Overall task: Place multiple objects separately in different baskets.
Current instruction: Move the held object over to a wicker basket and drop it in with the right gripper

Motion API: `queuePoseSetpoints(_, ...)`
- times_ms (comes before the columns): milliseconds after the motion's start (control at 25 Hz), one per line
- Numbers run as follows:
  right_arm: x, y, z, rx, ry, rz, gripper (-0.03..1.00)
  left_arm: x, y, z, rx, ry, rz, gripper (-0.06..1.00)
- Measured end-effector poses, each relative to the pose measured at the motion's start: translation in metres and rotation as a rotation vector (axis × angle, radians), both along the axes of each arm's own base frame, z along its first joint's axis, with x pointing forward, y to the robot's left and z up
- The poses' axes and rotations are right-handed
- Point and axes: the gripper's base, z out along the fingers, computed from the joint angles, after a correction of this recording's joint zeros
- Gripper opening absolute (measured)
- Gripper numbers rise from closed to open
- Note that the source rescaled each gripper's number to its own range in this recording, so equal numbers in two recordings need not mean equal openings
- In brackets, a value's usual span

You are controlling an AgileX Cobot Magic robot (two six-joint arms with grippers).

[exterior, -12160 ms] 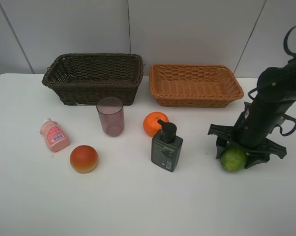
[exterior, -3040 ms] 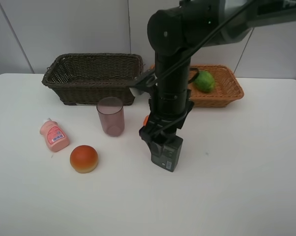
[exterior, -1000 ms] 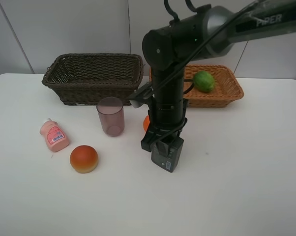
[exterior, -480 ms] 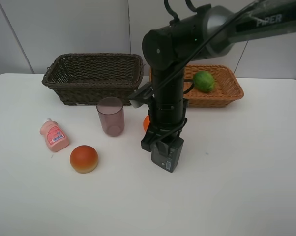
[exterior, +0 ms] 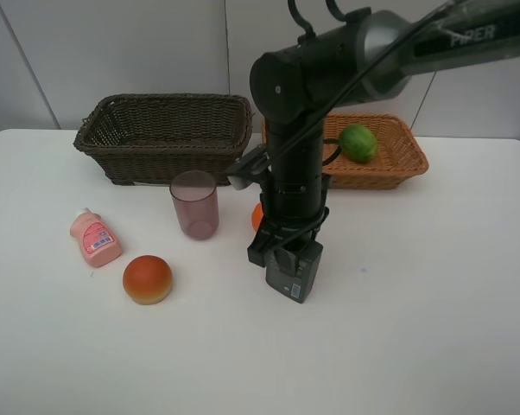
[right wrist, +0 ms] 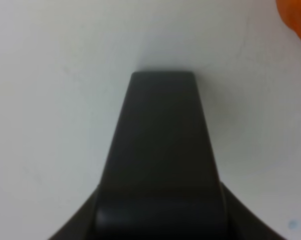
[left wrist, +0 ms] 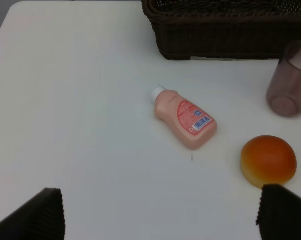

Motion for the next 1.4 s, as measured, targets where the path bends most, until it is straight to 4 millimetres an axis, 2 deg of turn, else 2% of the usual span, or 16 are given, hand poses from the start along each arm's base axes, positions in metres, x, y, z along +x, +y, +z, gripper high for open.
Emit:
queuePoseSetpoints(320, 0.000, 0.000, 0.002, 0.004, -0.004, 0.000, 0.00, 0.000, 0.000, 0.000, 0.000, 0.000, 0.000, 1.00)
queuePoseSetpoints(440, 0.000, 0.000, 0.009, 0.020, -0.019, 0.011, 0.00, 0.000, 0.000, 0.000, 0.000, 0.000, 0.000, 1.00)
queuePoseSetpoints(800, -0.008, -0.008, 0.063, 0.117, -0.124, 0.027, 0.00, 0.000, 0.000, 0.000, 0.000, 0.000, 0.000, 1.00)
queuePoseSetpoints(960, -0.011, -0.012, 0.079, 0.135, -0.162, 0.033, 0.00, 0.000, 0.000, 0.000, 0.000, 0.000, 0.000, 1.00)
queuePoseSetpoints(1080, -0.010, -0.014, 0.082, 0.126, -0.180, 0.041, 0.00, 0.000, 0.000, 0.000, 0.000, 0.000, 0.000, 1.00)
queuePoseSetpoints(1200, -0.006, -0.012, 0.091, 0.131, -0.212, 0.047, 0.00, 0.000, 0.000, 0.000, 0.000, 0.000, 0.000, 1.00)
queuePoseSetpoints(1400, 0.012, -0.001, 0.130, 0.195, -0.354, 0.058, 0.00, 0.000, 0.000, 0.000, 0.000, 0.000, 0.000, 1.00)
